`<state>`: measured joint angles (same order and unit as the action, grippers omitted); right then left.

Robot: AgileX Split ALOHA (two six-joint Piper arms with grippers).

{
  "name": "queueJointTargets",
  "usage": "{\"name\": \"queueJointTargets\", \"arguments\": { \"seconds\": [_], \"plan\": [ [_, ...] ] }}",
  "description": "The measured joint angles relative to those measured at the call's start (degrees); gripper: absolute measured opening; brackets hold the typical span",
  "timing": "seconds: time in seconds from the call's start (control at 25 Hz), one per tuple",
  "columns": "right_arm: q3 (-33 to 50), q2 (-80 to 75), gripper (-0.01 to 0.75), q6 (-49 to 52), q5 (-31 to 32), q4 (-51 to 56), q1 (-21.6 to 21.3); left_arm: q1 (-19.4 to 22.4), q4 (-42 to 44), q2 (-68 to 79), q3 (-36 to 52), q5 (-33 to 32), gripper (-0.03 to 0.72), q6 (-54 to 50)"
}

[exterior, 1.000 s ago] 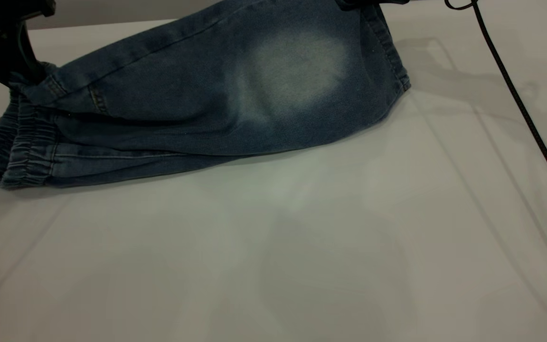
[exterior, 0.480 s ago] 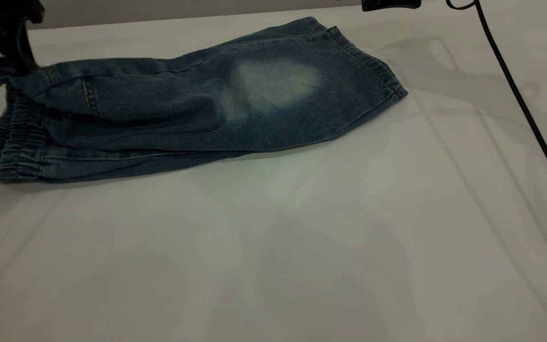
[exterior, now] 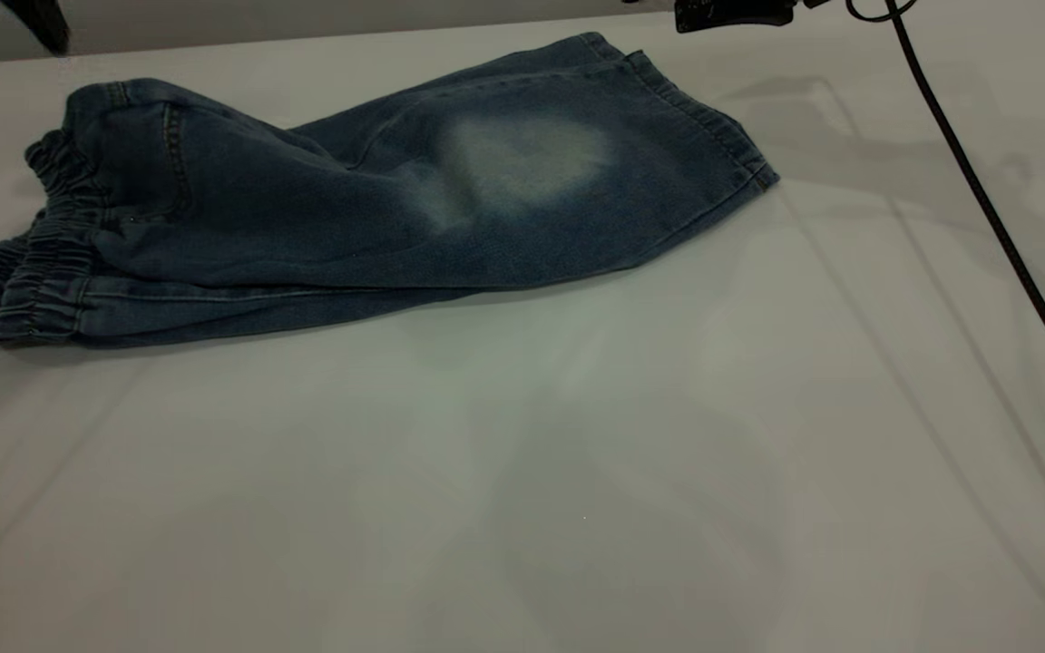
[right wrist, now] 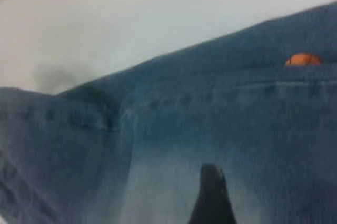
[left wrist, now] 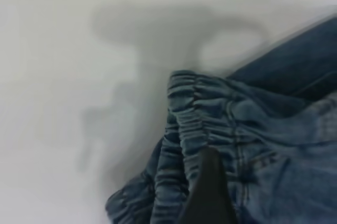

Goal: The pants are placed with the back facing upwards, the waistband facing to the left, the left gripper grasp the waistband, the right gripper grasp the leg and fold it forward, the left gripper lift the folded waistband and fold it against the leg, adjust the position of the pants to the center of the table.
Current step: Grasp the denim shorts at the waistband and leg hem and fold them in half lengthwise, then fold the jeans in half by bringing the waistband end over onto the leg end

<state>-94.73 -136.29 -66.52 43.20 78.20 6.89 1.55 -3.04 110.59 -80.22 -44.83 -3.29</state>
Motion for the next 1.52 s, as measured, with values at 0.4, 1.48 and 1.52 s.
{"name": "queueJointTargets", "arguments": {
  "seconds": [0.4, 1.48, 1.52],
  "plan": [
    [0.0, 11.2, 0.456, 20.8, 2.0, -22.8, 0.2, 0.0, -0.3, -5.5, -0.5, -5.2, 0.533, 0.4],
    [0.0, 16.7, 0.456, 42.1, 2.1, -48.9, 9.2, 4.1, -1.6, -18.7, 36.8, 28.3, 0.535, -2.2],
    [0.0, 16.7, 0.456, 42.1, 2.3, -48.9, 9.3, 5.4, -1.5, -18.7, 36.8, 28.2, 0.535, -1.9]
  ]
}}
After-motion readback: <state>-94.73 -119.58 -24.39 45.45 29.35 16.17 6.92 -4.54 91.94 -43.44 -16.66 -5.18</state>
